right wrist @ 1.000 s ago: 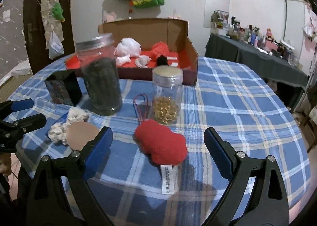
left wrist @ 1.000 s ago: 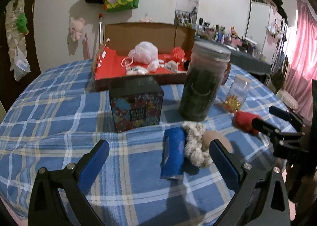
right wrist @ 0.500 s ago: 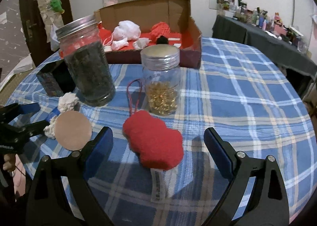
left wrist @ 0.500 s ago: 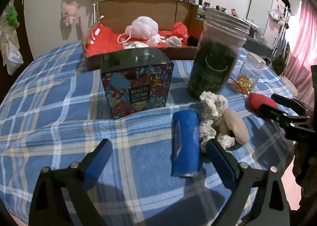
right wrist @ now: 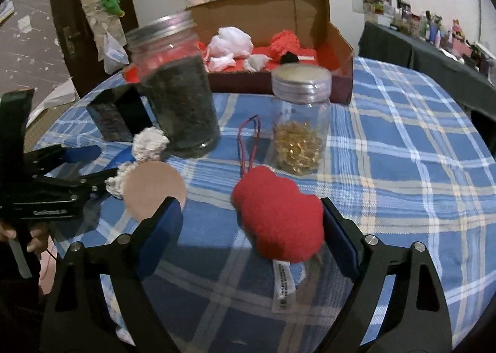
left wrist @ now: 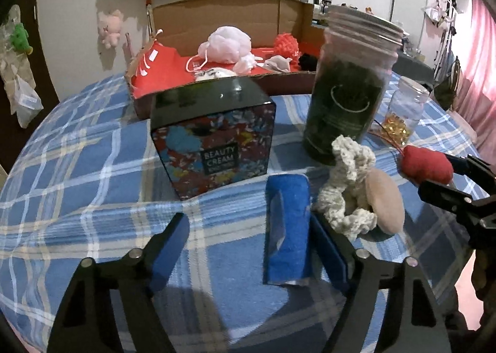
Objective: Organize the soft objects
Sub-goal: 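Grasp the blue roll with left tool while right tool grasps the red heart plush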
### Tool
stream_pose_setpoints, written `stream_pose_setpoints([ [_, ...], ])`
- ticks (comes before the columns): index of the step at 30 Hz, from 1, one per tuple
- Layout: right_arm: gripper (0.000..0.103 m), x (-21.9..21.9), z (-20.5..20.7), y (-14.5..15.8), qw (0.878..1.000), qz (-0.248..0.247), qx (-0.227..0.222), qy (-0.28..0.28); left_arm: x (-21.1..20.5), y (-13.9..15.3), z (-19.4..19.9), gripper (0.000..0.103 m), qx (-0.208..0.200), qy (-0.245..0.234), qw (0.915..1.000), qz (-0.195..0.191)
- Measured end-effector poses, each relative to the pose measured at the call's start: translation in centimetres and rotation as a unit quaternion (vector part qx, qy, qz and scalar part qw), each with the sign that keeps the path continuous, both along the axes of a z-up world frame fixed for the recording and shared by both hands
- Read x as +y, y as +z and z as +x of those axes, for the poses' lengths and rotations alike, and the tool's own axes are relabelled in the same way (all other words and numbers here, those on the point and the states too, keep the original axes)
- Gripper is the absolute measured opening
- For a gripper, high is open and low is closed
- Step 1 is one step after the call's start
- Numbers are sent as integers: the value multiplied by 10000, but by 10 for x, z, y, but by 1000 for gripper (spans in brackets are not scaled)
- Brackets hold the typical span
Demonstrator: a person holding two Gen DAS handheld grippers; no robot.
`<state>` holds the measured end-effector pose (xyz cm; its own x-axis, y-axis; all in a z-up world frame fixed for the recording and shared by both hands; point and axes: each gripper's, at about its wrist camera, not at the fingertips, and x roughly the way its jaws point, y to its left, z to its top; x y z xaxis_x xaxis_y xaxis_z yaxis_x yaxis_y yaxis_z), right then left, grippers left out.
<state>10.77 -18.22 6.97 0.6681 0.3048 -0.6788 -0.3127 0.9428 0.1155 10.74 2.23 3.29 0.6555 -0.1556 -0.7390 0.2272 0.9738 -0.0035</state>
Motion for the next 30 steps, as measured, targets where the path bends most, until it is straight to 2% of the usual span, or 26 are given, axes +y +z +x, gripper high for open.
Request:
stream_pose_setpoints([
  [2, 70, 1, 0, 1, 10000, -27, -12, -16, -3, 0, -1, 71, -28, -57, 10000, 15],
  [5, 53, -1, 7, -5, 9998, -145, 101, -46, -6, 0, -1, 59, -43, -100, 9999, -50],
  [6, 48, -2, 8, -8, 9997, -167, 146, -53, -8, 1, -2, 49, -55, -141, 9998, -93],
  [7, 40, -3, 9, -11, 9996, -224, 151, -75, -9, 1, -2, 34, -52, -195, 9997, -160],
  [8, 37, -4, 7, -11, 9996, -282, 51, -83, -9, 2, -3, 27, -38, -261, 9994, -241],
  [11, 35, -7, 2, -8, 10000, -99, -1, -14, -11, 5, -6, 25, -86, -266, 9992, -286],
  [14, 35, -7, -5, 0, 9999, 27, -148, 54, -11, 10, -10, 25, -71, -369, 9981, -497],
  [18, 35, -5, -8, 8, 9996, 160, -210, 112, -12, 15, -11, 25, -132, -372, 9979, -519],
  [30, 35, -19, -11, 7, 9990, 434, -13, 101, 8, 14, -11, 25, -55, -205, 9978, -628],
])
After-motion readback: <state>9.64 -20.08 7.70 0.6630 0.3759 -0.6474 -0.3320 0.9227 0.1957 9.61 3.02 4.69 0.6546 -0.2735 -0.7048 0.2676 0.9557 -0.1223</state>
